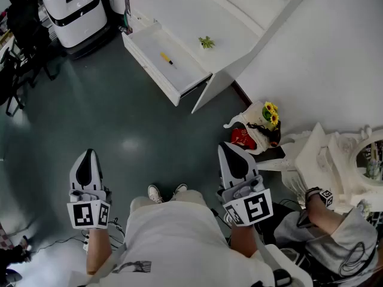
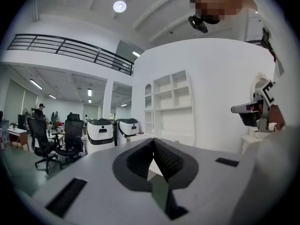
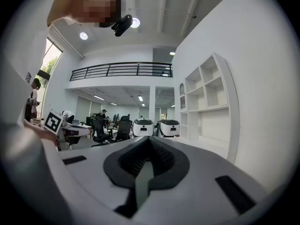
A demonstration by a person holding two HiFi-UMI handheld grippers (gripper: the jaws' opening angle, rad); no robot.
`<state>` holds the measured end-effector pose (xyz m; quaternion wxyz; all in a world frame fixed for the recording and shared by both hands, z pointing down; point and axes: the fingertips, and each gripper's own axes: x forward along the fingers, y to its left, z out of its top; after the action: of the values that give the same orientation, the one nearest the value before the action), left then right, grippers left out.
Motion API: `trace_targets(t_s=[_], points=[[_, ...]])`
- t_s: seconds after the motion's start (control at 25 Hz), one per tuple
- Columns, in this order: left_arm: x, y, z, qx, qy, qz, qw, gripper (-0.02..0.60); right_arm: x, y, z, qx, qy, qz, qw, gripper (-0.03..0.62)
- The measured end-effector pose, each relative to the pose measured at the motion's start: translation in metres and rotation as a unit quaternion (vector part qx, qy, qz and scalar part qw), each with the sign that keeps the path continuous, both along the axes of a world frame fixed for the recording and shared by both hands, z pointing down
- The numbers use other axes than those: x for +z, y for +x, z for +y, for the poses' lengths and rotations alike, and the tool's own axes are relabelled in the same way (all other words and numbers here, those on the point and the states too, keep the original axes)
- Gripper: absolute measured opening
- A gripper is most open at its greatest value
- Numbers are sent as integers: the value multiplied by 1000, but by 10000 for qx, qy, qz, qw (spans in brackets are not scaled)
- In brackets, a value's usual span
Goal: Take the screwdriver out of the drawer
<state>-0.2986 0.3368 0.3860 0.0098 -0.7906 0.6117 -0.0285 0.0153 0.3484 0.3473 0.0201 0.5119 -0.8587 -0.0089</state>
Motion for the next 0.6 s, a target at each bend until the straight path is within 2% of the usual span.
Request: trace_targets(t_s=[0.36,0.52,0.56,0.6], points=[[-14,25,3,88,71,123,9999,16,-4,29,13,69,-42,-62,9999,8],[-22,28,-2,53,221,77,9997,23,-11,36,18,-195,46,-345,9992,8],[-27,26,-4,-29,317,6,9995,67,-15,39,19,-245,95,-424,9988,8],[-33,24,-8,-115,411,-93,9990,209,-17,43,19,-272,138,-463,9985,8]])
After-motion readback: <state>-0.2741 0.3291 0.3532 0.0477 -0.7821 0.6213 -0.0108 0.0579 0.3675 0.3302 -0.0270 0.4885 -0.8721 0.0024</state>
